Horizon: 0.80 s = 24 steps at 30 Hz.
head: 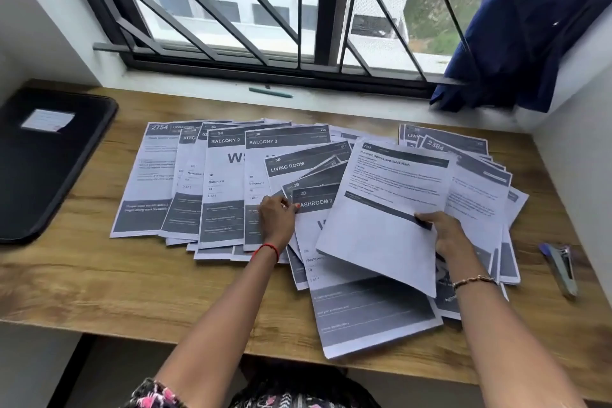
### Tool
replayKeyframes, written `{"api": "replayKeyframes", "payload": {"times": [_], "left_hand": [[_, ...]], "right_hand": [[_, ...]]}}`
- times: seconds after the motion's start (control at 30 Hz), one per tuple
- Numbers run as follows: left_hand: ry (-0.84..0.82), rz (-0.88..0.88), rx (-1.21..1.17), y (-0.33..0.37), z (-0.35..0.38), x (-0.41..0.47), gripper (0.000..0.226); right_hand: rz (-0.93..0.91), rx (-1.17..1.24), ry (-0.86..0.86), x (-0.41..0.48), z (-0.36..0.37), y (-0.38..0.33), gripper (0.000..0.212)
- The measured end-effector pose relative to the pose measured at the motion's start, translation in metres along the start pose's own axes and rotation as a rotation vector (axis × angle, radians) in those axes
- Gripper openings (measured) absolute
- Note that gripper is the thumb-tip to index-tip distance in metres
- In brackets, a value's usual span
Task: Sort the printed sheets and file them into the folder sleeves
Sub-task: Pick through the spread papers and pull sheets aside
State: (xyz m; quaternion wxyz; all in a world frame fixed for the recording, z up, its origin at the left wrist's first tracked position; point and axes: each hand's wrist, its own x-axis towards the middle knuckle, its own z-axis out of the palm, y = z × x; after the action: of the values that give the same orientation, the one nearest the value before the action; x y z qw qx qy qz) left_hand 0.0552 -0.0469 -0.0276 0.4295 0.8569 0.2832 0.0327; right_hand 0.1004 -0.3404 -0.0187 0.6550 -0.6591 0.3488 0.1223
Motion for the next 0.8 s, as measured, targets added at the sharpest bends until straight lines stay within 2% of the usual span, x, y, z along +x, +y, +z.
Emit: {"api": "replayKeyframes", "payload": {"times": [0.17, 0.33, 0.43, 0.53, 0.67, 0.8], "left_hand": [[0.098, -0.064, -0.172, 0.007, -0.003, 0.011, 0.018], [0.061, -0.114, -0.301, 0.007, -0.006, 0.024, 0.016], [0.107, -0.1, -0.177, 0.003, -0.011, 0.029, 0.013], [0.137, -0.079, -0.057, 0.003, -0.018, 0.029, 0.031], [0.166, -0.138, 0.103, 0.001, -0.026, 0.032, 0.052], [0.091, -0.216, 0.137, -0.002, -0.031, 0.038, 0.06]], "right_hand": [[-0.005, 0.006, -0.012, 0.01, -0.002, -0.002, 0.019], [-0.038, 0.026, -0.038, 0.012, 0.006, -0.01, 0.025], [-0.074, 0.037, -0.047, 0.003, 0.018, -0.021, 0.022], [-0.118, 0.039, -0.053, -0.005, 0.033, -0.031, 0.016], [-0.152, 0.016, -0.096, -0.005, 0.048, -0.035, 0.02], [-0.157, -0.013, -0.11, 0.0, 0.06, -0.034, 0.019]]}}
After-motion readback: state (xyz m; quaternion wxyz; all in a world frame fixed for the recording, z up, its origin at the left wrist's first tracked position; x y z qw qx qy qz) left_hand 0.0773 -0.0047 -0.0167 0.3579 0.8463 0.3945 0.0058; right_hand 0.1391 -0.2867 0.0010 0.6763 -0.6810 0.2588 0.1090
